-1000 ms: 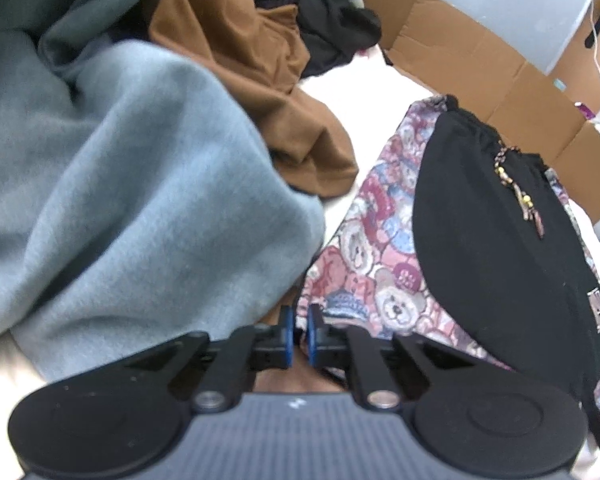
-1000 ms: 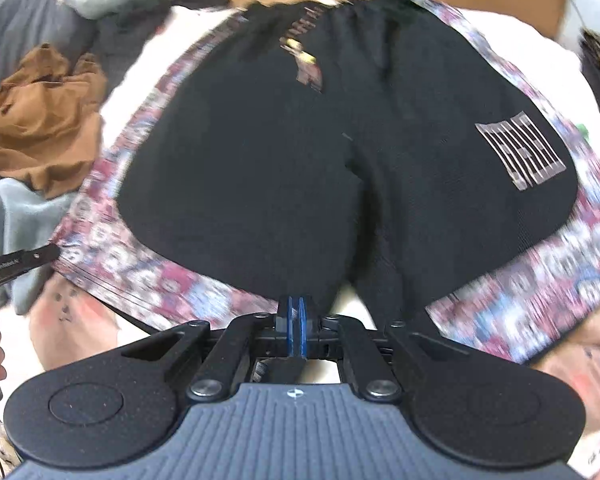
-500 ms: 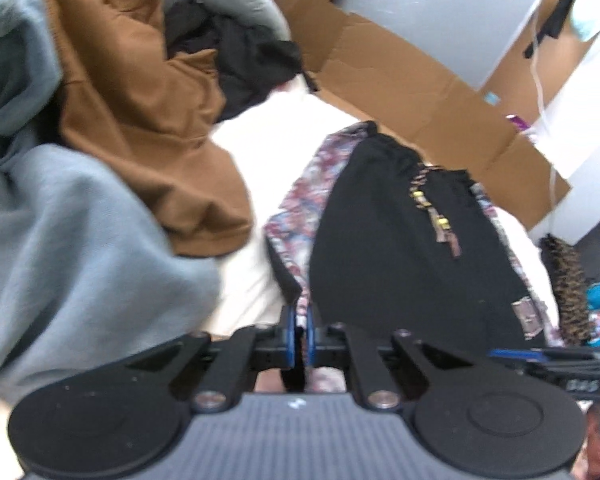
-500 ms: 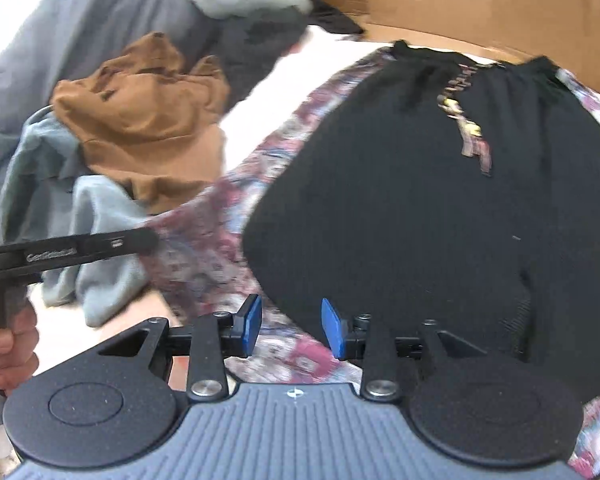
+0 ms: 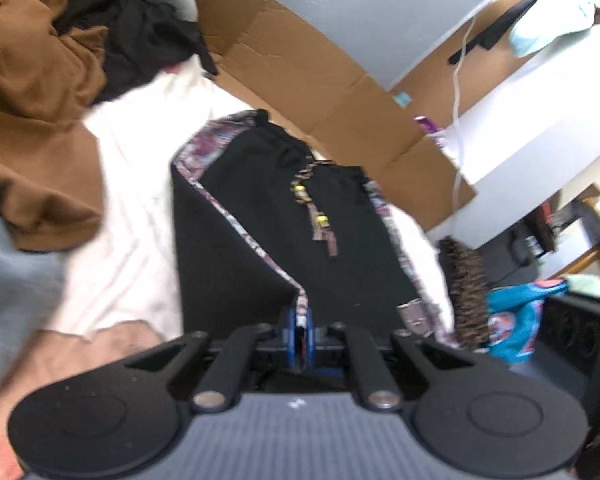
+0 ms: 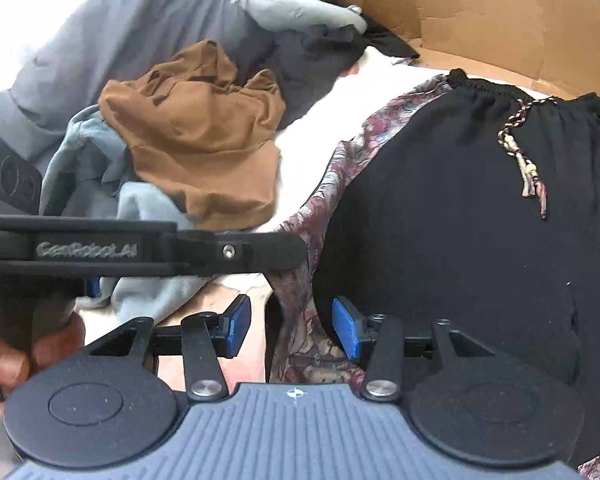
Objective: Fold clothes
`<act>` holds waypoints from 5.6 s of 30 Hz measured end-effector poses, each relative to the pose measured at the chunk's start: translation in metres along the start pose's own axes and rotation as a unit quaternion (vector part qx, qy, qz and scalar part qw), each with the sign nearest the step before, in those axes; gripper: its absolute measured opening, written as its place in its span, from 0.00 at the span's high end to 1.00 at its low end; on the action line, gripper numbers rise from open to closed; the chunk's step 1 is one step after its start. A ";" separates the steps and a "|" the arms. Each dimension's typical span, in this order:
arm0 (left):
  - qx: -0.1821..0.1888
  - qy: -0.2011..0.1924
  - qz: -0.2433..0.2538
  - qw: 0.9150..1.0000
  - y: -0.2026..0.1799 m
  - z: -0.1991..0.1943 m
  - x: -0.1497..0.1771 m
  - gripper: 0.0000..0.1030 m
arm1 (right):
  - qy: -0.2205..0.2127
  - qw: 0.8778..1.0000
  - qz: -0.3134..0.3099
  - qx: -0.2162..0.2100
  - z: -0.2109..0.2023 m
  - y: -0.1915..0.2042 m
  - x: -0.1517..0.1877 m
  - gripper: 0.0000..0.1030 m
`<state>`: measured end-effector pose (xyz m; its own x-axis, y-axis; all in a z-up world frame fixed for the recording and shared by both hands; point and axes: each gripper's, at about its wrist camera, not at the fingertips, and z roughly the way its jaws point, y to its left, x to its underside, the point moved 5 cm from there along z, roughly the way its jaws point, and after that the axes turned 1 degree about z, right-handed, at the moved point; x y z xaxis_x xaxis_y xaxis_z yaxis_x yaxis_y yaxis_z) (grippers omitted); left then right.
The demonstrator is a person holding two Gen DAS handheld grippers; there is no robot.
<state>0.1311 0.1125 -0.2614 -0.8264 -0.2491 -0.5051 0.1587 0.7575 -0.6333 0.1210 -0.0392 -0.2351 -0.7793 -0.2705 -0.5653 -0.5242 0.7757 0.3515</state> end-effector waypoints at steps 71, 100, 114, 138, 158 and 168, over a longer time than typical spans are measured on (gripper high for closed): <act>-0.177 0.232 0.120 0.949 -0.065 0.152 0.012 0.60 | -0.080 0.995 0.064 -0.021 -0.143 -0.231 0.021 0.99; -0.098 0.330 0.123 0.931 -0.112 0.145 0.050 0.54 | -0.104 0.929 0.348 0.070 -0.157 -0.404 0.139 0.98; -0.030 0.357 0.010 0.934 -0.116 0.195 0.091 0.52 | -0.108 0.949 0.273 0.111 -0.159 -0.398 0.137 0.74; 0.087 0.323 -0.029 0.942 -0.165 0.193 0.068 0.97 | -0.153 0.937 0.278 0.147 -0.202 -0.421 0.121 0.98; 0.077 0.366 -0.031 0.927 -0.161 0.234 0.122 0.83 | -0.127 0.929 0.311 0.158 -0.185 -0.445 0.151 0.97; 0.095 0.381 -0.021 0.920 -0.171 0.230 0.128 0.97 | -0.096 0.914 0.353 0.175 -0.190 -0.460 0.169 0.97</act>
<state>0.1224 -0.1876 -0.3524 -0.9610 0.2746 0.0328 0.1508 0.6196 -0.7703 0.1652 -0.5499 -0.3505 -0.7881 0.4472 -0.4230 0.2544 0.8624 0.4378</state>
